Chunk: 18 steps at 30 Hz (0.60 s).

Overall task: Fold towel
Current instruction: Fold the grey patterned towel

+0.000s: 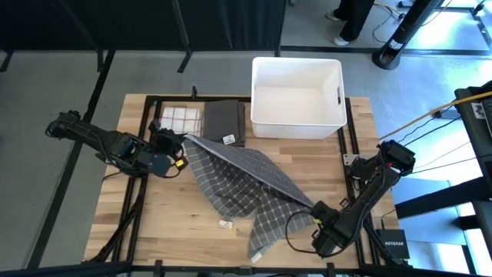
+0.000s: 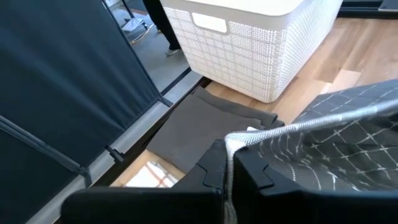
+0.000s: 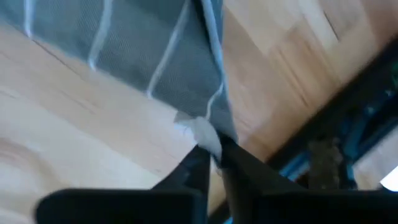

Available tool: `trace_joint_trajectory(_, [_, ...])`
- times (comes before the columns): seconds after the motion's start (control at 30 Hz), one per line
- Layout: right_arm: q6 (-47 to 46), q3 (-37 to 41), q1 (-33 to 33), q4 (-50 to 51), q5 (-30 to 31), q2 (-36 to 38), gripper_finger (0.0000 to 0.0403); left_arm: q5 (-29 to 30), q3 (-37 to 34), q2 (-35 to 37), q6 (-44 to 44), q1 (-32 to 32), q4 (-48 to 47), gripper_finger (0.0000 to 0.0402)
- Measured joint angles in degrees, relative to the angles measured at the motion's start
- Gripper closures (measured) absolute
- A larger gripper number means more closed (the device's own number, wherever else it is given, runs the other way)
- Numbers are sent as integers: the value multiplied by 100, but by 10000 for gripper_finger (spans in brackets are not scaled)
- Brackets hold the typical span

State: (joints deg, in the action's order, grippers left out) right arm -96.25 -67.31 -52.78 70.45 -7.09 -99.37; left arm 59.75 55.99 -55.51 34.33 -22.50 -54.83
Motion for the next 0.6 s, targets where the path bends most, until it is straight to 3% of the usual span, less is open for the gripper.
trace_joint_trajectory(0.27, [78, -271, 132, 135, -729, 0, 268, -169, -28, -35, -17, -2, 37, 400])
trace_joint_trajectory(0.37, [235, -636, 293, 94, -716, 0, 247, -184, -28, -108, -20, -2, 39, 397])
trace_joint_trajectory(0.47, [643, -964, 472, -128, 189, 0, 237, -280, -28, -182, -126, -2, 76, 397])
trace_joint_trajectory(0.6, [2093, -1129, 691, -1091, 2610, 0, 236, -544, -28, -278, -621, -2, 450, 400])
